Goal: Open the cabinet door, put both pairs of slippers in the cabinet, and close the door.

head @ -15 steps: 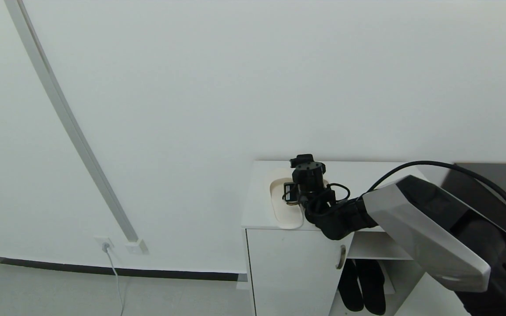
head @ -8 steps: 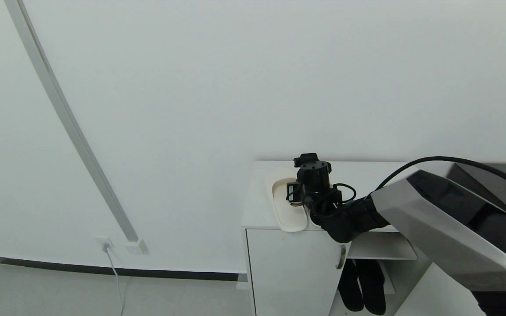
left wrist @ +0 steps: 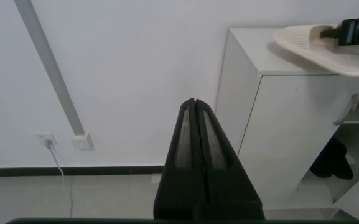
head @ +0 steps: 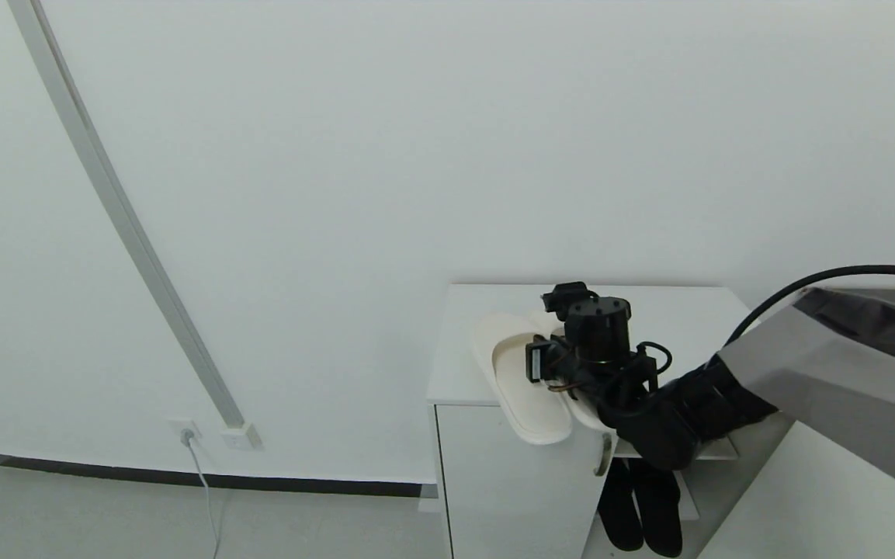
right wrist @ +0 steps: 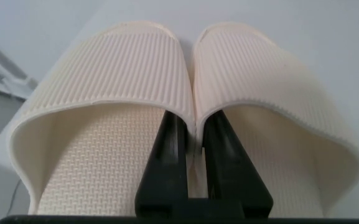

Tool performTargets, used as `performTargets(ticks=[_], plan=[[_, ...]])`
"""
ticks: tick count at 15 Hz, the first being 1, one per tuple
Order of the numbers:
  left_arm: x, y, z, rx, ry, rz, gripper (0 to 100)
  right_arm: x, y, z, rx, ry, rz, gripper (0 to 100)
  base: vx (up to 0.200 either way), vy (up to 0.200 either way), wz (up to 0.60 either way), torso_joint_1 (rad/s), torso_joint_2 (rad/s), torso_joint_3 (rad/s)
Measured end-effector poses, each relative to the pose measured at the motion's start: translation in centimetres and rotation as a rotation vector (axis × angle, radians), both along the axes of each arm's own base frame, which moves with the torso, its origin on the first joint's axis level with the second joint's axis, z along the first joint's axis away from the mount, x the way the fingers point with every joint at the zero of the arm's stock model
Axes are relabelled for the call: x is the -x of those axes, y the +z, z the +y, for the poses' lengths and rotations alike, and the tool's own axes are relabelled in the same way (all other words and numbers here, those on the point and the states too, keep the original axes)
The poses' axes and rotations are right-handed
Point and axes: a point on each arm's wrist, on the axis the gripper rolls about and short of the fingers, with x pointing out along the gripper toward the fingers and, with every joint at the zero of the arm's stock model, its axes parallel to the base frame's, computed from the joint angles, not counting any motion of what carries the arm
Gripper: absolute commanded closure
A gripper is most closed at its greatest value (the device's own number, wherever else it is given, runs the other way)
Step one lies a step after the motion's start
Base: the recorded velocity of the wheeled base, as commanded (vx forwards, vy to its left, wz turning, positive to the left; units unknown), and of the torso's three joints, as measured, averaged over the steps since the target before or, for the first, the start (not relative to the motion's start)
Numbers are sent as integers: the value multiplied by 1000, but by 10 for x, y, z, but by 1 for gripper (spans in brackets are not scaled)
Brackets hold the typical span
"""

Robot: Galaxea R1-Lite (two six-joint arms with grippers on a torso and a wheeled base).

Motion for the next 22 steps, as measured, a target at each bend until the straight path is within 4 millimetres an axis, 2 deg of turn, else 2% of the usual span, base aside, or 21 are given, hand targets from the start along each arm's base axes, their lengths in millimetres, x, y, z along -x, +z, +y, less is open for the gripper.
performTargets(ticks=[3,6,9,12,21,22], plan=[[0,0,0,0,0,0,100,42,17,-14,-14,89,15,100,0,0,0,0,0,0],[0,0,0,0,-2,0,100,88,32,-16,-50,166,38,100,0,0,0,0,0,0],[0,0,0,0,-2,0,100,116,34,-17,-46,210,53,100,0,0,0,0,0,0],[0,0,0,0,-2,0,100,122,32,-19,-36,220,65,100,0,0,0,0,0,0],[0,0,0,0,-2,0,100,121,26,-14,-33,212,47,100,0,0,0,0,0,0],[0,0,0,0,-2,0,100,122,25,-13,-32,214,48,100,-200,0,0,7,7,7]])
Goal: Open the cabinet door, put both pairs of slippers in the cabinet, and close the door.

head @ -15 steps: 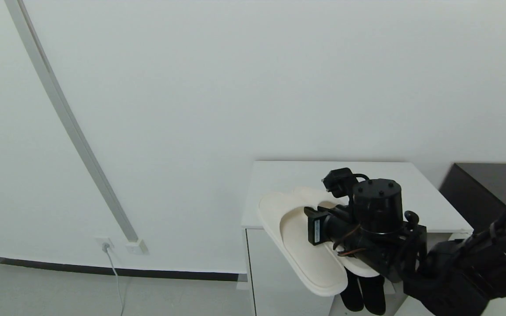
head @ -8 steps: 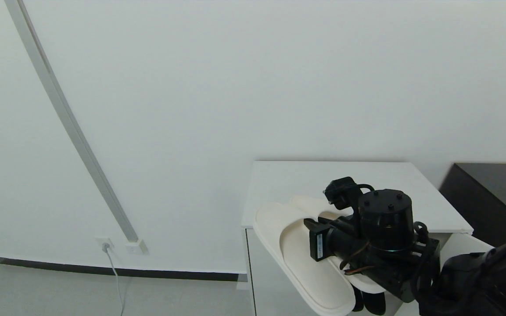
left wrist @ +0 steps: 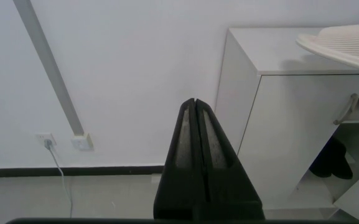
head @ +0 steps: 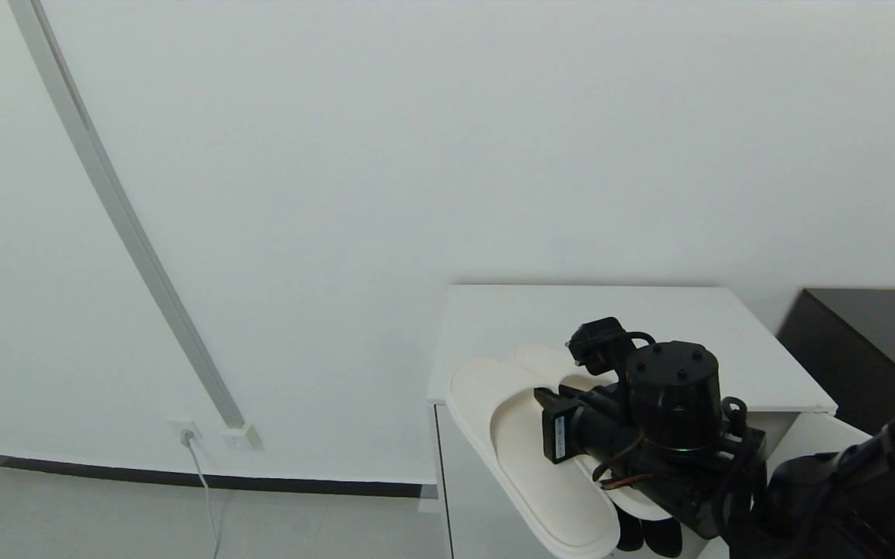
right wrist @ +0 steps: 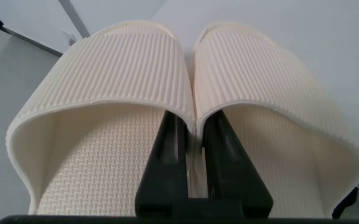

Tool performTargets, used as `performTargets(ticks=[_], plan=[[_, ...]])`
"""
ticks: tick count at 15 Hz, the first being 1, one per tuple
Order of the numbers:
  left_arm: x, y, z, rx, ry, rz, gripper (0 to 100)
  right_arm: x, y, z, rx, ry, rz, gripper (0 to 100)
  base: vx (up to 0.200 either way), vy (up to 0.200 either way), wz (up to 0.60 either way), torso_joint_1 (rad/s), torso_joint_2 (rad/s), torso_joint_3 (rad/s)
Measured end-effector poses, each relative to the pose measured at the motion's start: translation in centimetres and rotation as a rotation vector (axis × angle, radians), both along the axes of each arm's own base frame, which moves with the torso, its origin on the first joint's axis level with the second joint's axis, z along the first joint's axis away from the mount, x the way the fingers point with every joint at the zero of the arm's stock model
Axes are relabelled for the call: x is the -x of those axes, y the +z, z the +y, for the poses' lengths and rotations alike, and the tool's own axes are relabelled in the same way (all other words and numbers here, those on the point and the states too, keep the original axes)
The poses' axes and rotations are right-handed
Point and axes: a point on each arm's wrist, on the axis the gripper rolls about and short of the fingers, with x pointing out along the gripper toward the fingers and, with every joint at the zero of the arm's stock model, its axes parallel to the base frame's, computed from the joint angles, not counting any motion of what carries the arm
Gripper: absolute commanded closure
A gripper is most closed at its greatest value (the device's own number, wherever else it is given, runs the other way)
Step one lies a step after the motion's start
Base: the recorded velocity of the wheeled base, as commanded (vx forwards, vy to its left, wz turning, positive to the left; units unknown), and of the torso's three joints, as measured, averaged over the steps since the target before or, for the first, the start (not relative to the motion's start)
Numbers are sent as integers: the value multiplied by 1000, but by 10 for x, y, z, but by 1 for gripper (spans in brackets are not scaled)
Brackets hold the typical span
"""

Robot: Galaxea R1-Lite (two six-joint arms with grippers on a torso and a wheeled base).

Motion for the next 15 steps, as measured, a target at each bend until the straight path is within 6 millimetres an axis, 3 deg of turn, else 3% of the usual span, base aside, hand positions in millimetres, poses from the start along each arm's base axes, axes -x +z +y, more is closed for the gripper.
performTargets(ticks=[8,15], plan=[[0,0,0,0,0,0,100,0,-1,1,3,1,2,100,-200,0,0,-1,3,3],[0,0,0,0,0,0,100,1,-4,-1,12,0,9,100,0,0,0,0,0,0]])
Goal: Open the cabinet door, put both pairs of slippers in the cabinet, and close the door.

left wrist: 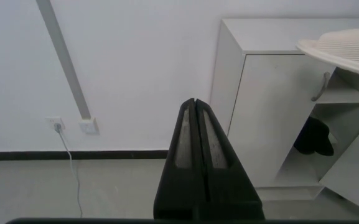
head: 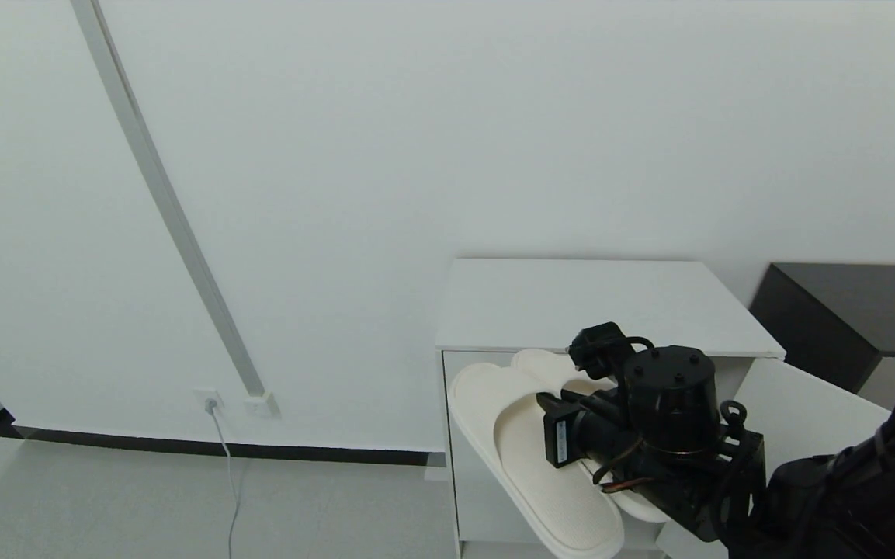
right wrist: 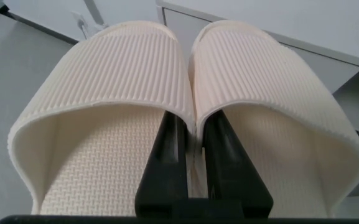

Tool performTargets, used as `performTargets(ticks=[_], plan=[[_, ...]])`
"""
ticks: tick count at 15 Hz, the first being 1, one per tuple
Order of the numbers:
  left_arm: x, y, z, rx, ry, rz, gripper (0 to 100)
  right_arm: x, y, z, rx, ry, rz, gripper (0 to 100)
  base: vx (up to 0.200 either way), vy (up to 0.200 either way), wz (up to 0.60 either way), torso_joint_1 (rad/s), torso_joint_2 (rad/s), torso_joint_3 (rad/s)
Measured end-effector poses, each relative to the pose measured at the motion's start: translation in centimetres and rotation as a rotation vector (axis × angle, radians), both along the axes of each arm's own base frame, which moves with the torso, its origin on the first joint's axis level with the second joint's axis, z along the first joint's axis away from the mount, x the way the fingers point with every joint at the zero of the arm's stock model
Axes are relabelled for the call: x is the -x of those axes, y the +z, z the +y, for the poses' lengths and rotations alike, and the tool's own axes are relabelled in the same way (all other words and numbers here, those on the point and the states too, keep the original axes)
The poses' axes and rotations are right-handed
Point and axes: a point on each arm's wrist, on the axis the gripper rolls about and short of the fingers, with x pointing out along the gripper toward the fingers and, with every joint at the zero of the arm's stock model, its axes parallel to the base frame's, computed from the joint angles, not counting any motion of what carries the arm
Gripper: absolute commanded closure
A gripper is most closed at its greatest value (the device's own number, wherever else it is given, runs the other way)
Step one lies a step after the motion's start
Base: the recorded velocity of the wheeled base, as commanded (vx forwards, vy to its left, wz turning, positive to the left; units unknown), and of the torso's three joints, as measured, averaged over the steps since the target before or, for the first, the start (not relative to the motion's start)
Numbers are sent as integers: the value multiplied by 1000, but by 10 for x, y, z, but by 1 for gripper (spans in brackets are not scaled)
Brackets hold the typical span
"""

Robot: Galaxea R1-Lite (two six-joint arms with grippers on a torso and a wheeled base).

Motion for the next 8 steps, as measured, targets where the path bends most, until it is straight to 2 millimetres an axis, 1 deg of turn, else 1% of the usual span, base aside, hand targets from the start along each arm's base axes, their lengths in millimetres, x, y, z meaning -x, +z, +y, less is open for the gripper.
performTargets(ticks=[8], plan=[[0,0,0,0,1,0,100,1,-4,0,17,6,3,100,0,0,0,0,0,0]])
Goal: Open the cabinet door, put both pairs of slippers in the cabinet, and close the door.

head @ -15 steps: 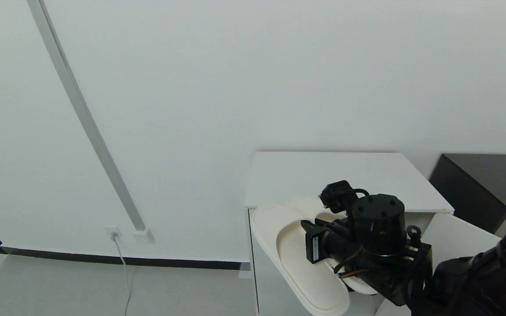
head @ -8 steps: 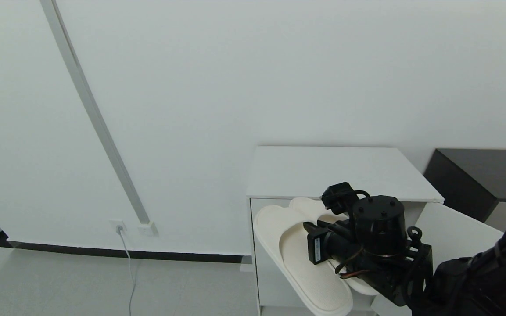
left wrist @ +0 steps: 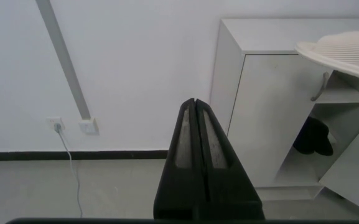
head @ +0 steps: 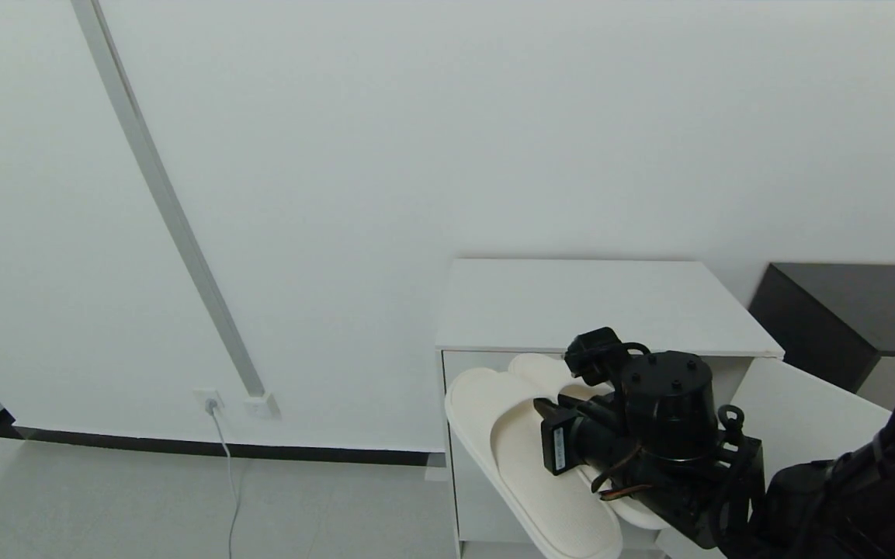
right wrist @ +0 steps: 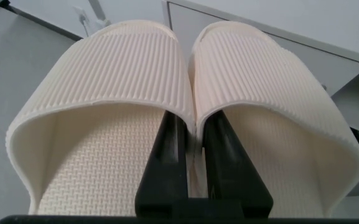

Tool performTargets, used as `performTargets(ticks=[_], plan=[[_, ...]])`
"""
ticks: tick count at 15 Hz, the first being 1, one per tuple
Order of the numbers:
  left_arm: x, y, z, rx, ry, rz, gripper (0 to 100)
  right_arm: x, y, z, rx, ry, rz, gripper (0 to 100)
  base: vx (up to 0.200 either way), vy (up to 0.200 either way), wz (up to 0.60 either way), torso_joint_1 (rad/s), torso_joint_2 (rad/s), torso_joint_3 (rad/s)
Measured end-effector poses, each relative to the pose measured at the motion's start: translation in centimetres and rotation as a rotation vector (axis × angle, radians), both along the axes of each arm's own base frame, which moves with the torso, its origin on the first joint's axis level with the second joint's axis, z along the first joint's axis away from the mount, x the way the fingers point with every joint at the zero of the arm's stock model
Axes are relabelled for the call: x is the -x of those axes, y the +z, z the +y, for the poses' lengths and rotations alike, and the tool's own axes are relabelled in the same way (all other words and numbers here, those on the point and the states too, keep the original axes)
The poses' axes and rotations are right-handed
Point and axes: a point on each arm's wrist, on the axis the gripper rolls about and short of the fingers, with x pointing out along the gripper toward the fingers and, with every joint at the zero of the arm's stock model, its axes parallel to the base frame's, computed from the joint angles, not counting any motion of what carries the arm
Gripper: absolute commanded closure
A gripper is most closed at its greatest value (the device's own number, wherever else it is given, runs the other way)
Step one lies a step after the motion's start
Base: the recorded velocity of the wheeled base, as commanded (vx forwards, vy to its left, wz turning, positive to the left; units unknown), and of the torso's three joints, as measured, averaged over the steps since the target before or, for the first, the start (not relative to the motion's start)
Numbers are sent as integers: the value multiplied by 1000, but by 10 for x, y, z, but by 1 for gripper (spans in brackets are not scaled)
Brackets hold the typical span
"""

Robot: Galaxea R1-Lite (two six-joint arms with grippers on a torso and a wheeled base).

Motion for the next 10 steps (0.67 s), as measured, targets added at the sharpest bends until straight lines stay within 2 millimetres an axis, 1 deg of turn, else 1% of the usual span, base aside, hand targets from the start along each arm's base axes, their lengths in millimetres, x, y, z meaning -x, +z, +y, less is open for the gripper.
performTargets(ticks=[5,10], plan=[[0,0,0,0,3,0,100,1,-1,0,3,2,2,100,0,0,0,0,0,0],[0,0,0,0,4,1,100,2,1,3,-11,11,-12,100,0,-200,0,7,3,3]])
